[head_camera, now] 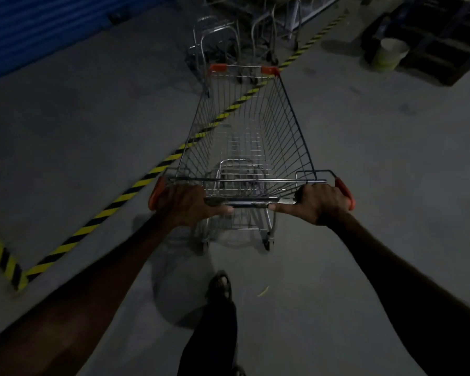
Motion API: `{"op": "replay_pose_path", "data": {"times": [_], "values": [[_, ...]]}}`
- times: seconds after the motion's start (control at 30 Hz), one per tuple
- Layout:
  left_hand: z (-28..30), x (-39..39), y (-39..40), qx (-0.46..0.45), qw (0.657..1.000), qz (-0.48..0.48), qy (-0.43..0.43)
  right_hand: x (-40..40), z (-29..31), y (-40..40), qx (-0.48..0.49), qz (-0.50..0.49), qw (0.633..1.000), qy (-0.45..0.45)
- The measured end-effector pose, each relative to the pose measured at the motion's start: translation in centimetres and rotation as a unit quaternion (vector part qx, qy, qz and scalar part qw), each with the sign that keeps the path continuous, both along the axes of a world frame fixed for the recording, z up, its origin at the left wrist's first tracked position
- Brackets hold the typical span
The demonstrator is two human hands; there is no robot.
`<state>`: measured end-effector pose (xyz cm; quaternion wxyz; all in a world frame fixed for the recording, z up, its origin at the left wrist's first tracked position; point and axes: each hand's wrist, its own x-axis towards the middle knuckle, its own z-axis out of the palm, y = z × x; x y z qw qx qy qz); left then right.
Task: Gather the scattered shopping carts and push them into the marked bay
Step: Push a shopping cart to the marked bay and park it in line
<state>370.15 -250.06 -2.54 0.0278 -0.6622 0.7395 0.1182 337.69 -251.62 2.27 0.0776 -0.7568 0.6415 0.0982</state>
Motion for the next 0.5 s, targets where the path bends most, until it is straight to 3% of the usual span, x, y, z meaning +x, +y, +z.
{"op": "replay_pose_path", "data": {"times": [0.3, 0.5], "values": [[2.9, 0.5, -14.7, -0.013, 1.000, 0.021, 0.012, 1.3, 0.0, -18.3, 0.017, 0.021, 1.000, 0.011], [1.0, 1.8, -25.1, -0.002, 0.999, 0.053, 0.006, 2.3, 0.0, -29.6, 0.009, 0.049, 0.999, 0.020]]}}
